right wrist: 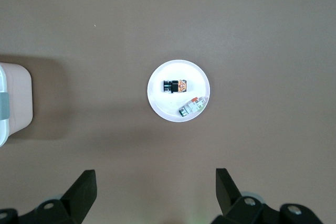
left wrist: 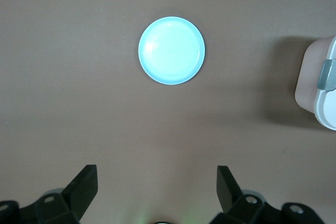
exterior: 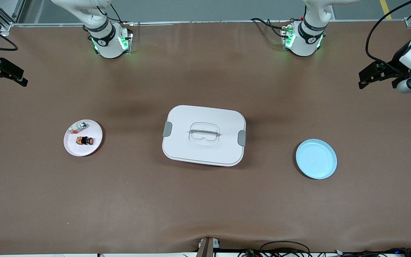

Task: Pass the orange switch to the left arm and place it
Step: 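Move the right gripper out toward the white plate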

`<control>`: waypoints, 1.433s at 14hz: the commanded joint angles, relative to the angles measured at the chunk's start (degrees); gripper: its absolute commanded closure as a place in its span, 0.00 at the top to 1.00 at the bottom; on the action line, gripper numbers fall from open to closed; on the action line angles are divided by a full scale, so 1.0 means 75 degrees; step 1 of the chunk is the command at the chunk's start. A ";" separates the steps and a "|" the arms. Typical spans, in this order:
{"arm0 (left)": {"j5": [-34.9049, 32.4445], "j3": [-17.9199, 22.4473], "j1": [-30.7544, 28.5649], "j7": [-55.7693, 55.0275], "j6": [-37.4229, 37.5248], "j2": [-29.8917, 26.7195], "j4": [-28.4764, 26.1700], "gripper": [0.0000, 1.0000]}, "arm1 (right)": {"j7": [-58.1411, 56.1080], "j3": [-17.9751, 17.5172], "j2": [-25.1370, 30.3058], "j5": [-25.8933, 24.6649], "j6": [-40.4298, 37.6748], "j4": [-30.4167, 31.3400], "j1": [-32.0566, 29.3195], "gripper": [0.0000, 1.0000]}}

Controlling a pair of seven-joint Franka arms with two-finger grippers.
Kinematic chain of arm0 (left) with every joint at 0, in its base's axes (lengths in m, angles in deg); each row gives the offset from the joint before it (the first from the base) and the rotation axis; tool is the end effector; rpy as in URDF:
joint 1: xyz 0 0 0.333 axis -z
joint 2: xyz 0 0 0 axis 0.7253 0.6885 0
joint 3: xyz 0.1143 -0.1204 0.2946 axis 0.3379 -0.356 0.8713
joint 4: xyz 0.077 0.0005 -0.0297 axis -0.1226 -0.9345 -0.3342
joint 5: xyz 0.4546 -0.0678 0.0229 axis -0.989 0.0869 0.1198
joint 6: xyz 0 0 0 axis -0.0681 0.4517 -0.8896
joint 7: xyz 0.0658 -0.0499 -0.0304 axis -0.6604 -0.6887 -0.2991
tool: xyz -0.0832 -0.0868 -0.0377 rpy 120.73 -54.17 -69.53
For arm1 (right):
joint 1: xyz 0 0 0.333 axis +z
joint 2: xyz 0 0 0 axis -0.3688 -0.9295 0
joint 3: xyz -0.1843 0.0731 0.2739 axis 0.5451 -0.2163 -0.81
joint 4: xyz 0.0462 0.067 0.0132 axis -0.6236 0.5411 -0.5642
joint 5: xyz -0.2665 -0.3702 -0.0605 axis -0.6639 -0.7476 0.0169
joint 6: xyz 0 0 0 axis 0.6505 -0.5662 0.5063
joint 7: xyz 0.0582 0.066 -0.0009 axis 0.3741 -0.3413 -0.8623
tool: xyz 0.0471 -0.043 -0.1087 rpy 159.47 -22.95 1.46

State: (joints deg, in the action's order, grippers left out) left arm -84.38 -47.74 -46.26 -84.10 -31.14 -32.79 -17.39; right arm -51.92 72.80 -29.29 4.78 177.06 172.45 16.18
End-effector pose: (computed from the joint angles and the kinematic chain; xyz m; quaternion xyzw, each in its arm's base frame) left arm 0.5957 -0.0516 0.6382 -0.9998 0.0025 0.0132 0.0129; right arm 0.5780 -0.0388 0.6481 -0.9994 0.0322 0.0058 0.0062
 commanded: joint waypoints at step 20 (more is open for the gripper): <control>0.0036 -0.0002 -0.0007 0.0113 0.0280 0.0124 0.0327 1.00 | 0.0028 0.0029 -0.1034 0.0086 0.0005 -0.0382 -0.0173 1.00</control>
State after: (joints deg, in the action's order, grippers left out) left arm -84.38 -47.72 -46.35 -83.98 -30.06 -32.24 -15.85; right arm -51.88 73.33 -33.51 4.78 177.43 171.95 15.51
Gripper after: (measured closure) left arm 0.000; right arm 0.000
